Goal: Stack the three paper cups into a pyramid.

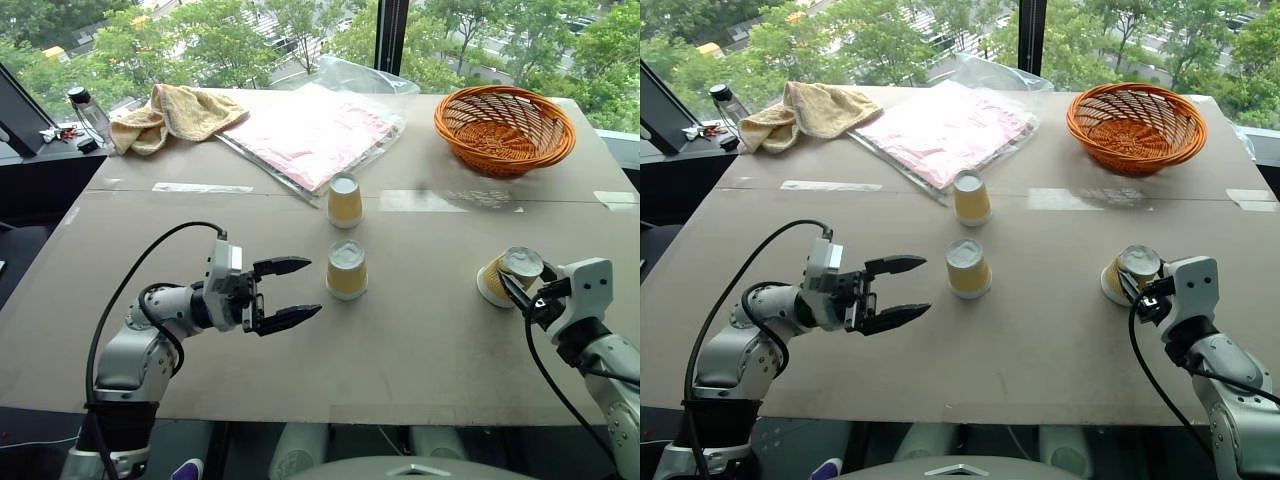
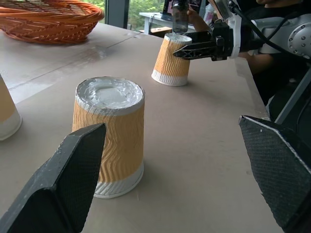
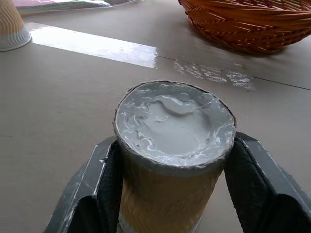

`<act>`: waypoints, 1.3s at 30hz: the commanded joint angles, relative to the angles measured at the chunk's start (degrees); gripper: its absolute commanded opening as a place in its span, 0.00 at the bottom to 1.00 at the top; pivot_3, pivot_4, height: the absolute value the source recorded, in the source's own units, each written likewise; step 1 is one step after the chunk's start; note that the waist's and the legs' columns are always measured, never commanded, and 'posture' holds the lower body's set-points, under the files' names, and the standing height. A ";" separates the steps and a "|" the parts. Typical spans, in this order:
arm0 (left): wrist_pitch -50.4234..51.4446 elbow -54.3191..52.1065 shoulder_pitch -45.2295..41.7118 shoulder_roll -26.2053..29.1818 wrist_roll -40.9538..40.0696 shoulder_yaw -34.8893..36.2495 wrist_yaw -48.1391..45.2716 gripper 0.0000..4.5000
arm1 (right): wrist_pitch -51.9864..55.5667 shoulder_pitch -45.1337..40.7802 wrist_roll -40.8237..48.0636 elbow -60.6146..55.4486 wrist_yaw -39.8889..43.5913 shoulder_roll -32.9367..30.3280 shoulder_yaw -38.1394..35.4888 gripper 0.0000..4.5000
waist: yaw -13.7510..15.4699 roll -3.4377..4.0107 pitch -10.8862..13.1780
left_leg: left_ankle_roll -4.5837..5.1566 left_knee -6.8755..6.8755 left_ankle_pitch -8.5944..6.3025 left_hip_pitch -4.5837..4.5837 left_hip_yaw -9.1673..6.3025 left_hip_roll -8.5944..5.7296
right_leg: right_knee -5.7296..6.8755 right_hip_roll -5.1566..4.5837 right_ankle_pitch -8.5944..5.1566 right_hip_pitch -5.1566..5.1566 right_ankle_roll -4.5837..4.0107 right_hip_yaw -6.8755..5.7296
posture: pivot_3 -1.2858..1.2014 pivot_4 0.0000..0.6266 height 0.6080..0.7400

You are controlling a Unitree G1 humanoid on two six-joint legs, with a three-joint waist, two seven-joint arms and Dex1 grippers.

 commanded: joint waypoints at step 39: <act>8.01 1.43 -0.25 6.99 -7.72 10.30 2.24 1.00 | -3.61 -21.89 -1.63 3.23 19.91 -6.56 24.97 0.98 | 0.19 0.07 0.15 | 0.00 -0.03 0.00 -0.07 -0.07 0.02 | -0.04 0.04 0.04 -0.07 0.06 -0.05 | 0.52 0.24 1.00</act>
